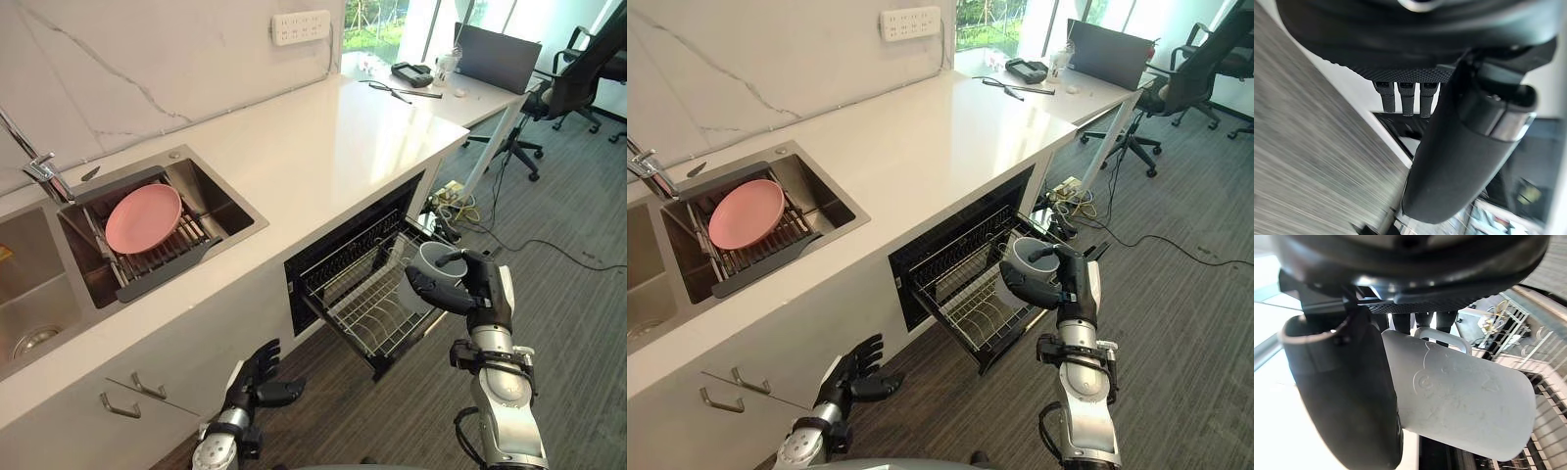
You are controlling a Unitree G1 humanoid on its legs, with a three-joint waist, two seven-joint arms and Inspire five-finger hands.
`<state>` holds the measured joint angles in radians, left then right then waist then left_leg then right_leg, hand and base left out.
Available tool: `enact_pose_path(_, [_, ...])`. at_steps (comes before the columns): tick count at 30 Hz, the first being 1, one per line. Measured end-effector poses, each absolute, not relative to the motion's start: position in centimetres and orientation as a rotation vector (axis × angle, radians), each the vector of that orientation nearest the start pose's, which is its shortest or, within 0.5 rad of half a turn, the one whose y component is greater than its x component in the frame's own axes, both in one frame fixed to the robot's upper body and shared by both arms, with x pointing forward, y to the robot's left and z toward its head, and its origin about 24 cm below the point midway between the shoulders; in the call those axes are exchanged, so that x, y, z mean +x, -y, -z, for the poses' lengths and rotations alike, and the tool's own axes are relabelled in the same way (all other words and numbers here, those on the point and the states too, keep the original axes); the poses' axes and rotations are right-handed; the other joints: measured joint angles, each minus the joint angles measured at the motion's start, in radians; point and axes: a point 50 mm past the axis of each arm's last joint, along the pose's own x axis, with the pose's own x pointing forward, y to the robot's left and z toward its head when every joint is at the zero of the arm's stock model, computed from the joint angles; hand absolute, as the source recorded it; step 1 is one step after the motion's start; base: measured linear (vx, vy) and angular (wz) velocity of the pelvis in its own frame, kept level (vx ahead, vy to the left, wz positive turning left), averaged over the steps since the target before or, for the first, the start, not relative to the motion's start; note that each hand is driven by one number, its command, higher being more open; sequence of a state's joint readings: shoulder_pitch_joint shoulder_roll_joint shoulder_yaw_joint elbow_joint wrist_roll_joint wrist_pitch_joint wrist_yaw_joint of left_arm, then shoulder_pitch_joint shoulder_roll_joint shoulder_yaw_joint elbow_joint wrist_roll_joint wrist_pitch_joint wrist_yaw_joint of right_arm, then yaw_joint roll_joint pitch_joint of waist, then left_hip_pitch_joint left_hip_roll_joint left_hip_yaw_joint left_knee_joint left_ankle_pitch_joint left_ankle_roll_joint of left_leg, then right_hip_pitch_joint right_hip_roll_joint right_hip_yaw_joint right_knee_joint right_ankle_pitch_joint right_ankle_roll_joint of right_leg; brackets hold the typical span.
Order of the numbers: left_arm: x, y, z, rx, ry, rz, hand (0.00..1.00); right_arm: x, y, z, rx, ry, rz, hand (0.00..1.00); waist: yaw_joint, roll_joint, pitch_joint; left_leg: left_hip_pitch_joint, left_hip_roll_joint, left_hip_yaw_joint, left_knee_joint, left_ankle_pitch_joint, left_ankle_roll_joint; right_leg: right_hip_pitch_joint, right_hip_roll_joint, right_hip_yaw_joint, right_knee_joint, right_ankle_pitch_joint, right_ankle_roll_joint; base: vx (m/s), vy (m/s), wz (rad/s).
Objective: Walk over to the sink, pick up the cup, carry it to the dishwasher, place the cup inside the dishwasher, then close the dishwasher door
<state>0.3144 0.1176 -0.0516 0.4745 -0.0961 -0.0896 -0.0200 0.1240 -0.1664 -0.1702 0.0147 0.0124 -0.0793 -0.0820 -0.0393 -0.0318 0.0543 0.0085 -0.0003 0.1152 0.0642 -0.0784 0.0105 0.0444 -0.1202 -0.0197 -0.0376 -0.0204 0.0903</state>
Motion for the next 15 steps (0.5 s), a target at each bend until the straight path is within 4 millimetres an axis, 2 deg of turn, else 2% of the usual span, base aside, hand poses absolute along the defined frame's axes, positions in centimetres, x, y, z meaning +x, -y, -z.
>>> enact_pose_path(3, [10.7,-20.2,11.7,0.039,-0.766,-0.132,0.90,22.0,24.0,-2.0,-0.208,-0.087,0.271,0.30,0.002,-0.002,0.024,-0.014,-0.004,-0.021,-0.025,0.021,-0.001,-0.014,-0.002,-0.023,-0.002,0.000,0.000,-0.01,-0.021,0.18])
enact_pose_path(6, [10.1,-20.8,12.0,0.047,-0.788,-0.154,0.90,22.4,24.4,-1.4,-0.222,-0.115,0.271,0.30,0.011,0.000,0.047,-0.024,-0.005,-0.029,-0.025,0.025,-0.001,-0.020,-0.002,-0.033,-0.001,0.001,0.000,-0.01,-0.012,0.12])
enact_pose_path(10, [10.1,-20.8,12.0,0.048,-0.788,-0.160,0.90,23.0,25.1,-1.4,-0.273,-0.131,0.262,0.30,0.024,0.009,0.066,-0.048,-0.009,-0.043,-0.022,0.029,0.000,-0.032,-0.006,-0.046,0.001,0.002,0.001,-0.01,0.001,0.10])
enact_pose_path(15, [11.1,-20.7,12.0,0.050,-0.767,-0.159,0.90,25.6,25.8,-2.7,-0.343,-0.097,0.247,0.30,0.026,0.033,0.142,-0.115,-0.011,-0.059,0.023,0.030,0.001,-0.083,-0.014,-0.060,0.032,0.004,0.005,-0.06,0.011,0.10])
